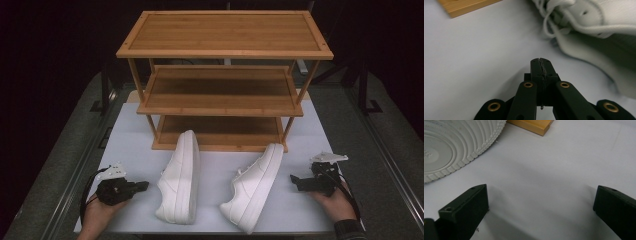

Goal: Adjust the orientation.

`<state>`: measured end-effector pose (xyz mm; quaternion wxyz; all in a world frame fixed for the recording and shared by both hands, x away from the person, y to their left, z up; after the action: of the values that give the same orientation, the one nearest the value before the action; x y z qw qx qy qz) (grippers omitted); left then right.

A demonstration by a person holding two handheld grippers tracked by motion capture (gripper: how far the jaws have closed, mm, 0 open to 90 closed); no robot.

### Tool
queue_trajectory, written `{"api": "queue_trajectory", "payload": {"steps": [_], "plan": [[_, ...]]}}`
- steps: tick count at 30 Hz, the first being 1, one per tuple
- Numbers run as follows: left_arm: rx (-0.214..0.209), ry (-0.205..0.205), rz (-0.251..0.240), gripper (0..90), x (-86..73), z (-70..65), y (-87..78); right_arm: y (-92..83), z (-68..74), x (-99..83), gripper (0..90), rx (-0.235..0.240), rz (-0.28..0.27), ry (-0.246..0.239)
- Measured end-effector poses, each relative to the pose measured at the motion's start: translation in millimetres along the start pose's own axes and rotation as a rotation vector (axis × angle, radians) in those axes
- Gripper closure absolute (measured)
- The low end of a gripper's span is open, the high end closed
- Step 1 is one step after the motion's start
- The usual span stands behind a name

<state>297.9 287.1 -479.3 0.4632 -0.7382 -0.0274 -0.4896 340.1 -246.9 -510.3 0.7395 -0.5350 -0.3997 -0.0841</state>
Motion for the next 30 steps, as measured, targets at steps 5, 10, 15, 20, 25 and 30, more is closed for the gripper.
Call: {"api": "queue_trajectory", "payload": {"steps": [5,10,15,20,25,30], "plan": [[-0.039,0.016,-0.015,90.0,5.2,-9.7,4.8,0.0,0.0,0.0,0.0,-0.001,0.001,0.0],[-0.077,0.027,-0.013,90.0,8.1,-19.1,13.5,0.1,0.1,0.1,0.0,0.0,-0.001,0.0],[-0.102,0.04,-0.032,90.0,15.8,-29.4,19.5,0.1,0.1,0.1,0.0,0.0,-0.001,0.001],[-0.104,0.047,-0.053,90.0,20.7,-32.5,19.3,0.1,0.1,0.0,0.0,-0.001,-0.002,0.0],[-0.113,0.047,-0.074,90.0,24.6,-34.0,17.2,0.1,0.1,0.1,0.0,-0.001,-0.002,0.0],[-0.129,0.048,-0.09,90.0,30.1,-37.4,17.6,0.1,0.0,0.0,0.0,-0.002,-0.001,0.0]]}}
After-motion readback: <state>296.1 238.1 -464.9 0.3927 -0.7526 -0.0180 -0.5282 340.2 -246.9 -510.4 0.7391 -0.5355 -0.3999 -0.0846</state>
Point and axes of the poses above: each handheld gripper's, and its own axes: y roughly forward along the jaws, x roughly out of its top, z roughly to its left, the point moved 7 cm from there along y, roughly forward along the jaws, and after that the axes turned 7 degrees about x, right-handed, at the moved point
